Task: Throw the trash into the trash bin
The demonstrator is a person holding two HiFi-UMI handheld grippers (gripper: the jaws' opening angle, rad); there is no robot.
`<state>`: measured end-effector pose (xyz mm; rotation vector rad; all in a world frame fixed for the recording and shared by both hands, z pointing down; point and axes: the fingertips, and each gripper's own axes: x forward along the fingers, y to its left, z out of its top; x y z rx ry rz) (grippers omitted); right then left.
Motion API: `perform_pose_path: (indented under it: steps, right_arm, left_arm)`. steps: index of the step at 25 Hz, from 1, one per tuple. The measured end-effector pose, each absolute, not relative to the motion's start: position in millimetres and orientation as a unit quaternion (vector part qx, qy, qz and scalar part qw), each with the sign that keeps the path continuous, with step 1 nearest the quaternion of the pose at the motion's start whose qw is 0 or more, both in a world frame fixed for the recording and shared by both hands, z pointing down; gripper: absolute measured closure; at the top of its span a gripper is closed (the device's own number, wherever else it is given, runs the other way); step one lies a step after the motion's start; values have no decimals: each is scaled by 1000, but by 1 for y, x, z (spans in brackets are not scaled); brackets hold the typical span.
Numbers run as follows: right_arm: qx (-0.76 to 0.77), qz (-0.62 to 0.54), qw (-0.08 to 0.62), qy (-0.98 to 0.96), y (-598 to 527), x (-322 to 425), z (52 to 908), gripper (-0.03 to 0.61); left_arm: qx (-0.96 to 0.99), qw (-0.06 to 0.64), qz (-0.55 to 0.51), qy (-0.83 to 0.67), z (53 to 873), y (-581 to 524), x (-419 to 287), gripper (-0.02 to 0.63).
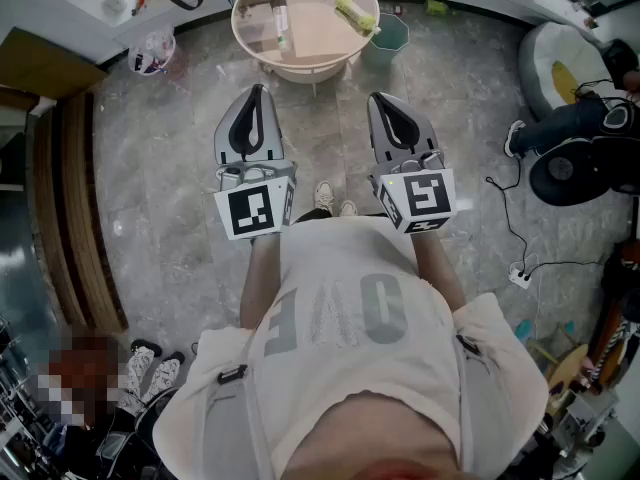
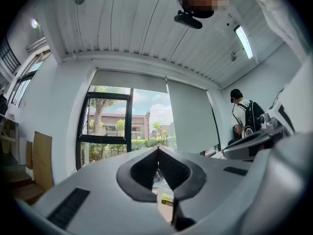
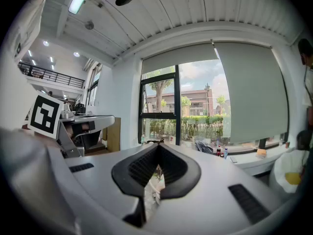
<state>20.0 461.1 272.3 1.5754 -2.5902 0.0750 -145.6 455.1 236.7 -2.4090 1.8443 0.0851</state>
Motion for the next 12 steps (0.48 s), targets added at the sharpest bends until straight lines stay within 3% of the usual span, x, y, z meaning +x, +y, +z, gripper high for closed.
perform_pose_path:
  steps: [12]
  right_arm:
    - [517,6,64,-854,452,12,270,565]
  left_arm:
    - [-784,47,45,617,238,448,-169,601]
